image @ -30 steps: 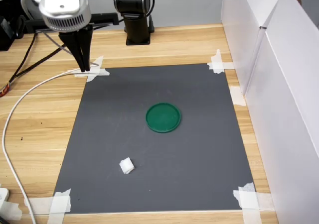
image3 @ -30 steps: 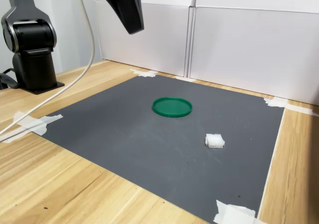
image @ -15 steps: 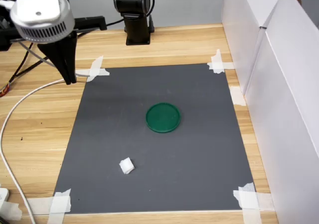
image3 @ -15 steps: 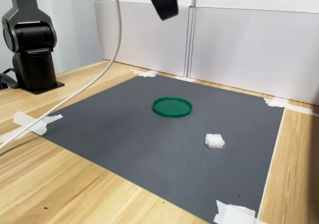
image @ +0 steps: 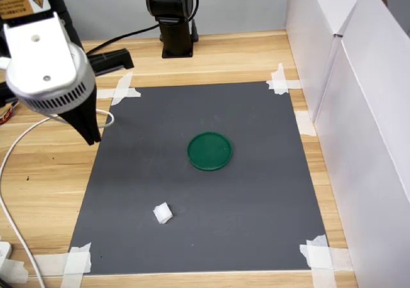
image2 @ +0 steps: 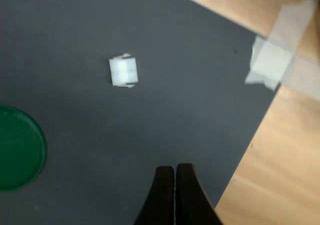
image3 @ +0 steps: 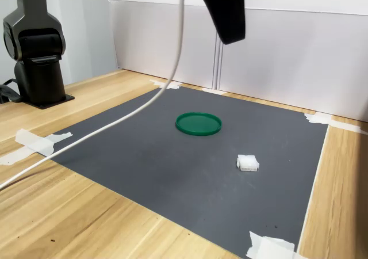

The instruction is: Grasp a white terminal and put it in the green lid.

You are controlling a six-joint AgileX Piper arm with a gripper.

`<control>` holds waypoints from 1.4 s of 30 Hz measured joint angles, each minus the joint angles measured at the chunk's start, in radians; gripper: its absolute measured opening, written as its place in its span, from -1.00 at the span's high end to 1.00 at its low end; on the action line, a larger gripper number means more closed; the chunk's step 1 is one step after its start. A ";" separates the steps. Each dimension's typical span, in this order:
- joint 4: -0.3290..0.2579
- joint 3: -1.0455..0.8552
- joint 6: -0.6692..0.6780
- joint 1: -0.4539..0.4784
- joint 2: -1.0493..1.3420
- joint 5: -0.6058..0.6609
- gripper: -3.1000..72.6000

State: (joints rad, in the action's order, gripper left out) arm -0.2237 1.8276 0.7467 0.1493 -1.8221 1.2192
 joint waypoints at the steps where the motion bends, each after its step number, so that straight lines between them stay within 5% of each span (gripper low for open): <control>1: 0.001 0.008 0.023 -0.009 -0.006 0.003 0.96; 14: 0.058 0.035 0.180 -0.100 -0.089 0.017 0.90; 18: 0.072 0.037 0.220 -0.100 -0.100 0.017 0.64; 26: 0.089 0.037 0.220 -0.100 -0.109 0.017 -0.39; 30: 0.089 0.039 0.225 -0.100 -0.109 0.017 -0.74; 42: 0.044 0.045 0.257 -0.103 -0.110 0.016 -0.87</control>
State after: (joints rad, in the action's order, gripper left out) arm -0.1793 1.8729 1.0039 0.0467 -1.9318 1.2355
